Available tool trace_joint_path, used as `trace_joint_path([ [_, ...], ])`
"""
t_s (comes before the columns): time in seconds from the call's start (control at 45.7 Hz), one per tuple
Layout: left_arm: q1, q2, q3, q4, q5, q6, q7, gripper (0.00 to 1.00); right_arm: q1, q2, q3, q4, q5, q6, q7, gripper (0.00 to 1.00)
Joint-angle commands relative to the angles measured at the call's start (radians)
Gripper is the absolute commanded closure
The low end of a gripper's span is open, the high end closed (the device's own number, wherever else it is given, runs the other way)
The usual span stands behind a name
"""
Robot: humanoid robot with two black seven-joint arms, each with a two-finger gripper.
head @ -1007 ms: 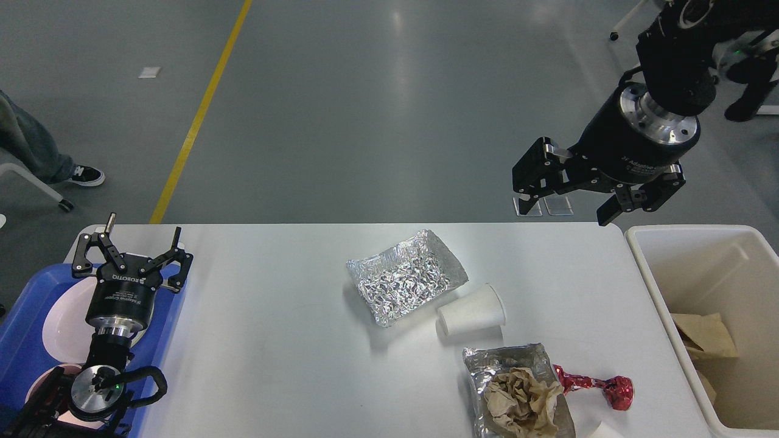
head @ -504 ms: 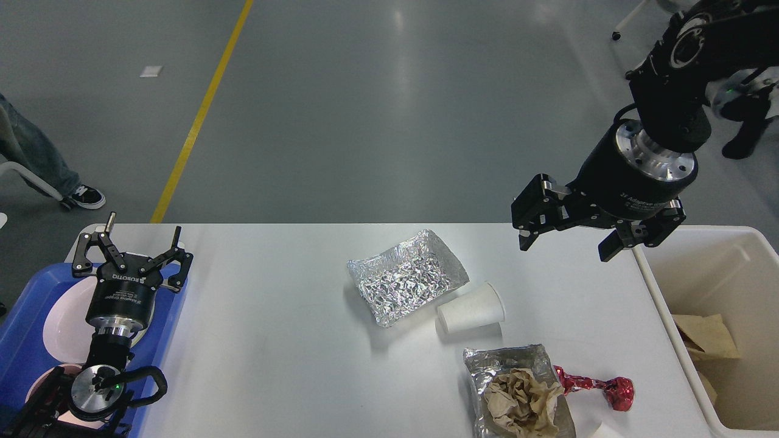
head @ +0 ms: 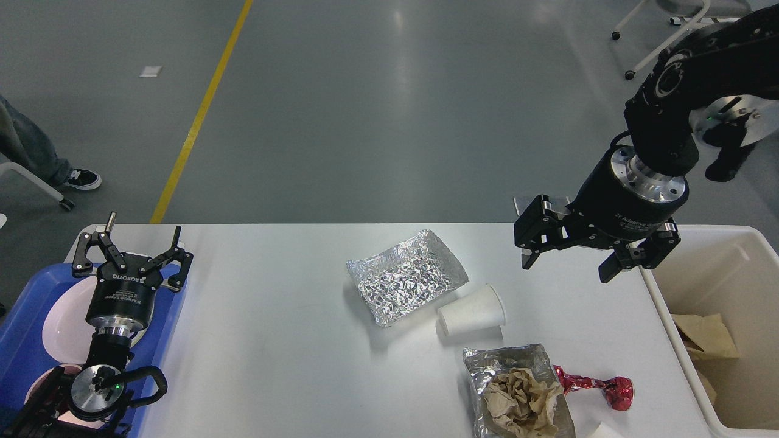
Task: Tidy desktop
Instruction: 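Raise the right gripper out of the bin and reach toward the foil tray, then lower the right gripper onto the foil tray edge and grasp it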
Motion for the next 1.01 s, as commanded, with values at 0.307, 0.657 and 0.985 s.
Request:
trace_joint_path([
  [0.307, 0.0, 0.0, 0.0, 0.0, 0.0, 0.0, 0.0, 0.03, -0.321, 0.096, 0.257, -0.144, 0.133, -0.327, -0.018, 0.0],
  [0.657, 0.0, 0.0, 0.0, 0.0, 0.0, 0.0, 0.0, 0.03, -0.674, 0.244, 0.312, -0.417, 0.582, -0.549, -0.035, 0.0],
  [0.985, 0.0, 0.0, 0.0, 0.0, 0.0, 0.0, 0.0, 0.04, -0.958, 0.279, 0.566, -0.638, 0.598, -0.552, -0.028, 0.0],
])
